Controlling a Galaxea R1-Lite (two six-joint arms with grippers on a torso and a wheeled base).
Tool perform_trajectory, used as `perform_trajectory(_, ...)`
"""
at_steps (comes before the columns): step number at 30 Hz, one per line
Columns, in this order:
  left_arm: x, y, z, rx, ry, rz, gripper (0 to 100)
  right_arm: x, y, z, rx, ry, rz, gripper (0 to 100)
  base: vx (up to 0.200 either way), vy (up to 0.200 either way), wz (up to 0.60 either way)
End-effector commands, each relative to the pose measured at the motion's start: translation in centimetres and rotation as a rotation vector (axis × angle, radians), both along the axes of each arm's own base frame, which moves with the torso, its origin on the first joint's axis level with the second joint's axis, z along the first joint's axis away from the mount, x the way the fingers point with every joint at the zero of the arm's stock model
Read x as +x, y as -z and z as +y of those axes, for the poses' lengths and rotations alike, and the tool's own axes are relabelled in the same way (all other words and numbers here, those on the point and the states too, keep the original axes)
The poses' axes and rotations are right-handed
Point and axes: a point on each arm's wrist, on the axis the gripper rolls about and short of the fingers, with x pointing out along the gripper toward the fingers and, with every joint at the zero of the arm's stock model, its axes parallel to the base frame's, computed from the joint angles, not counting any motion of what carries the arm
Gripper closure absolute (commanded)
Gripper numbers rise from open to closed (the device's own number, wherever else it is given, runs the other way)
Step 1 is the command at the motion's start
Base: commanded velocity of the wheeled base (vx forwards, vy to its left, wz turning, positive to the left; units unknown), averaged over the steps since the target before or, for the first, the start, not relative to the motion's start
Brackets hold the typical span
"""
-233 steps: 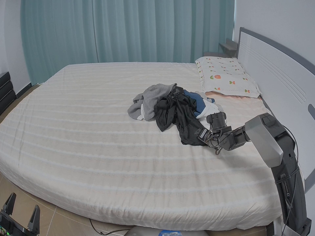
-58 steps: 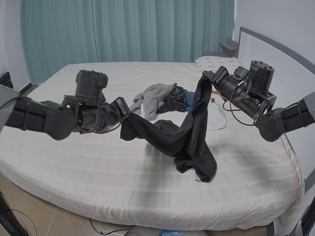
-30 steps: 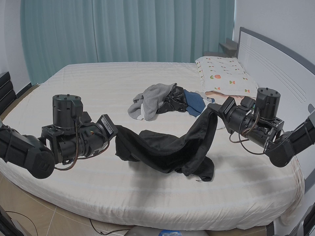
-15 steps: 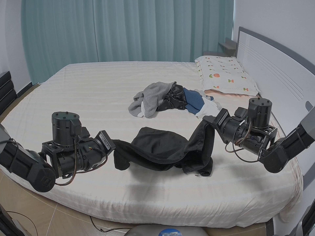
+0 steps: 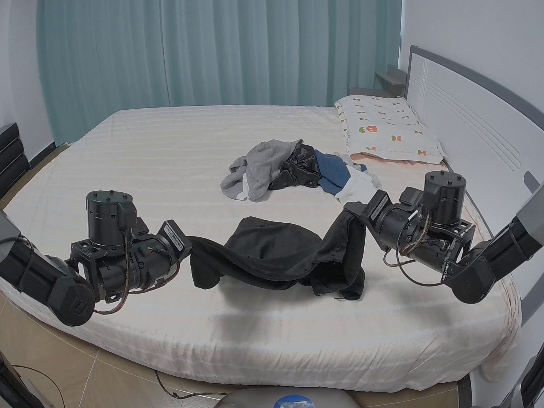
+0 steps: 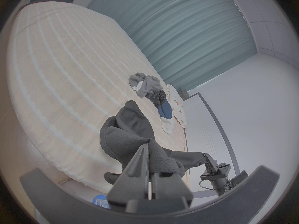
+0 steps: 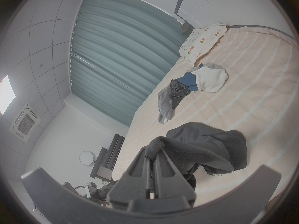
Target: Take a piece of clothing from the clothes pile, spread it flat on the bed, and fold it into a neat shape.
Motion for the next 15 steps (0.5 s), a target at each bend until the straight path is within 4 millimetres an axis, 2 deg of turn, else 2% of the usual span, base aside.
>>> perform_trajectory(1, 0.12, -0.17, 0.22, -0.004, -0.008, -0.006, 100, -0.01, -0.31, 0.06, 0.0, 0.022, -0.013, 100, 0.0, 0.2, 0.0)
perform_trajectory(15, -0.34, -0.66, 0.35, -0.008, -0.008, -0.02, 100, -0.3, -1.29, 0.25, 0.001, 0.043, -0.046, 100, 0.0, 0.2, 0.0)
